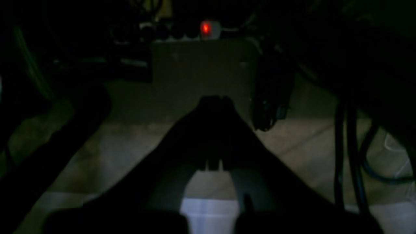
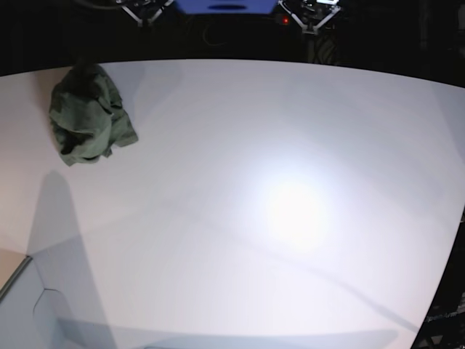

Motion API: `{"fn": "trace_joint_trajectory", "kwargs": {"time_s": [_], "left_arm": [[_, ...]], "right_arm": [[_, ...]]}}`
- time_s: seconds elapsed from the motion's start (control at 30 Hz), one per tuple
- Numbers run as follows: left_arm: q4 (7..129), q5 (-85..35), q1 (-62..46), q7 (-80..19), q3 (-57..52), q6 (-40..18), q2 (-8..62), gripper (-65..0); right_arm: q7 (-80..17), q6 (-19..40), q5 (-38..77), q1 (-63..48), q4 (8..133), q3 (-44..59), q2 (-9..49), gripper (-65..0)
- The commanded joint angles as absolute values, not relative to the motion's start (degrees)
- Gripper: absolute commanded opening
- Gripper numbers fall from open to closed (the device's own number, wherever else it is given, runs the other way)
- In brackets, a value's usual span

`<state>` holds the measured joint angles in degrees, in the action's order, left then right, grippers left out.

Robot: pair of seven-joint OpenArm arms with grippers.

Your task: Layout the t-shirt on the table in an organized manner, then fold the t-shirt properly

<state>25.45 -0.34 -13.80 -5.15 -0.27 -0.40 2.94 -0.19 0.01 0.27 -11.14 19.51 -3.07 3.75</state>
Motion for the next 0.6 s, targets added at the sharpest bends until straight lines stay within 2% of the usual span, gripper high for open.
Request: {"fn": "trace_joint_trajectory", "kwargs": {"time_s": [0.0,0.13,0.3,0.43,0.57], "left_arm": [[27.03,-0.48,-16.4,-5.85,-0.4,-0.13,3.65,-64.9],[35.03,-0.48,-22.37,-5.85,-0.4,-0.13,4.26,-64.9],[50.33,-0.48,-31.6,-5.93,-0.4,-0.13,6.73,-64.9],[63.78,-0.48,-38.99,-5.93,-0.4,0.04,8.13,-64.9],[77.41,-0.48,-45.76,-6.02,-0.4,0.22,9.36,-64.9]], "right_arm": [[-0.04,0.31,0.31,-13.41,21.76,-3.03,4.18,-65.0],[-0.04,0.31,0.31,-21.05,33.45,-2.86,5.76,-65.0],[-0.13,0.31,0.4,-33.54,53.93,-2.68,8.13,-65.0],[-0.13,0.31,1.45,-41.27,67.91,3.38,9.01,-65.0],[-0.22,0.4,7.69,-48.13,83.21,10.07,9.45,-65.0]]}}
